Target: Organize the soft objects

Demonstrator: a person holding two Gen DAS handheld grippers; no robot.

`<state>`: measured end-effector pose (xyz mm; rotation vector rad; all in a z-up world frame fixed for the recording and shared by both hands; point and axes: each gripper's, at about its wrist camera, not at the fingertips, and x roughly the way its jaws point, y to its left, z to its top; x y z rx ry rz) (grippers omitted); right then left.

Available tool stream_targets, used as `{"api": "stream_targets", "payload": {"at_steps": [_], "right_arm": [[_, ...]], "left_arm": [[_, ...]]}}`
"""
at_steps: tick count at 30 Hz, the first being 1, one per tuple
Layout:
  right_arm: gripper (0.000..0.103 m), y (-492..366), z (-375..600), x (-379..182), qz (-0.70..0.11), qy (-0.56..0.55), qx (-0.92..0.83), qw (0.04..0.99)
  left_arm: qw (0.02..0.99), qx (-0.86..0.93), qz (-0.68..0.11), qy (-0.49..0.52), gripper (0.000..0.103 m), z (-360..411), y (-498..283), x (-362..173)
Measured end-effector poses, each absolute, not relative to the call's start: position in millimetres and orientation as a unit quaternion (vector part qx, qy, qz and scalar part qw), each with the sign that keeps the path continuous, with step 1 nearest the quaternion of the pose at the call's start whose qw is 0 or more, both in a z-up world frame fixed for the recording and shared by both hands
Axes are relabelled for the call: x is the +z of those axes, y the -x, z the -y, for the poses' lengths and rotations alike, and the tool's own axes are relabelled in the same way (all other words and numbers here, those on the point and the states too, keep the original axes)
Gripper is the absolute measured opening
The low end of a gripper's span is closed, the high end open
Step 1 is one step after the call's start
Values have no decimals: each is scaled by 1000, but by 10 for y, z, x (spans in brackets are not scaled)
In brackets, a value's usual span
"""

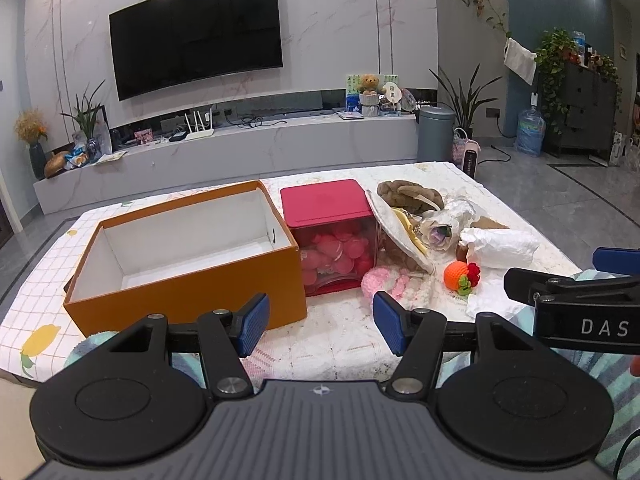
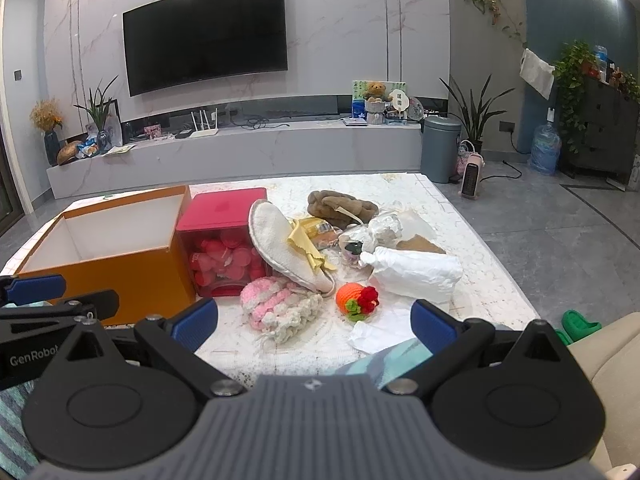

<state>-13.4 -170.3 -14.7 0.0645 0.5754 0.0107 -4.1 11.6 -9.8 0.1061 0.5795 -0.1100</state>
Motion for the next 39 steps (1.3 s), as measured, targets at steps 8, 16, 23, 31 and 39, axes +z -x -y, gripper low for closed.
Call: {"api": "stream_targets", "payload": {"at_steps": [8, 16, 23, 31, 39], "right_arm": [[100, 124, 1689, -147, -285, -28, 10, 958], [100, 123, 1672, -169, -287, -27, 15, 957], [100, 135, 1658, -170, -289, -28, 18, 957], [100, 139, 1644, -170, -288, -28, 18, 957], [100, 120, 1644, -212, -296, -34, 16, 955]], "left_arm": [[955, -49, -287, -51, 70, -145, 48, -99], [955, -47, -288, -48, 71, -162, 45, -97], [955, -47, -289, -49, 71, -162, 45, -102], [955, -47, -291, -48, 70, -163, 47, -110], [953, -58, -296, -44, 71, -138, 24, -163]]}}
